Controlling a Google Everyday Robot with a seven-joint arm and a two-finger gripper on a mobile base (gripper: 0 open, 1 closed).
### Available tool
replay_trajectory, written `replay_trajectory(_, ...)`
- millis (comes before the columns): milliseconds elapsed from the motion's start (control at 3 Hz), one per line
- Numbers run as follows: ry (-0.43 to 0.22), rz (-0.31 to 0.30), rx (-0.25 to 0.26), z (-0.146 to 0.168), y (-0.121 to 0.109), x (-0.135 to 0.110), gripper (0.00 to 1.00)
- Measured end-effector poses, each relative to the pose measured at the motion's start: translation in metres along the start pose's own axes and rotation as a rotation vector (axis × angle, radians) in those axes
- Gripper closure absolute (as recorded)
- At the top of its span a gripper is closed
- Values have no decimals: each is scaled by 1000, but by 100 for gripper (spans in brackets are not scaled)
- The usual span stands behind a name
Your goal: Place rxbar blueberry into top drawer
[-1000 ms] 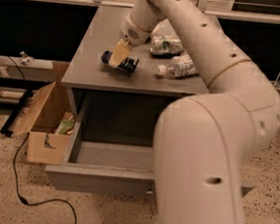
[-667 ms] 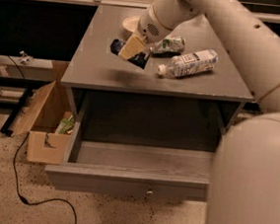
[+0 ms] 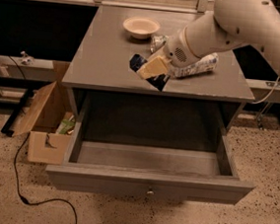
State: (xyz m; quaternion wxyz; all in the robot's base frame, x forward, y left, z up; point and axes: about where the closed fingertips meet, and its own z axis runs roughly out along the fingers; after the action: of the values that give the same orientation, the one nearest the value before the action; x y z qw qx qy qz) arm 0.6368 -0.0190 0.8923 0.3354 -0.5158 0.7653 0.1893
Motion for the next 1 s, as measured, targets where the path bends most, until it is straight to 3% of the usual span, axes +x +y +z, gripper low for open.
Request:
replay_trajectory(333, -2, -1, 0, 0, 0, -1, 100)
replay_trajectory(1000, 60, 76, 4, 0, 40, 41, 100)
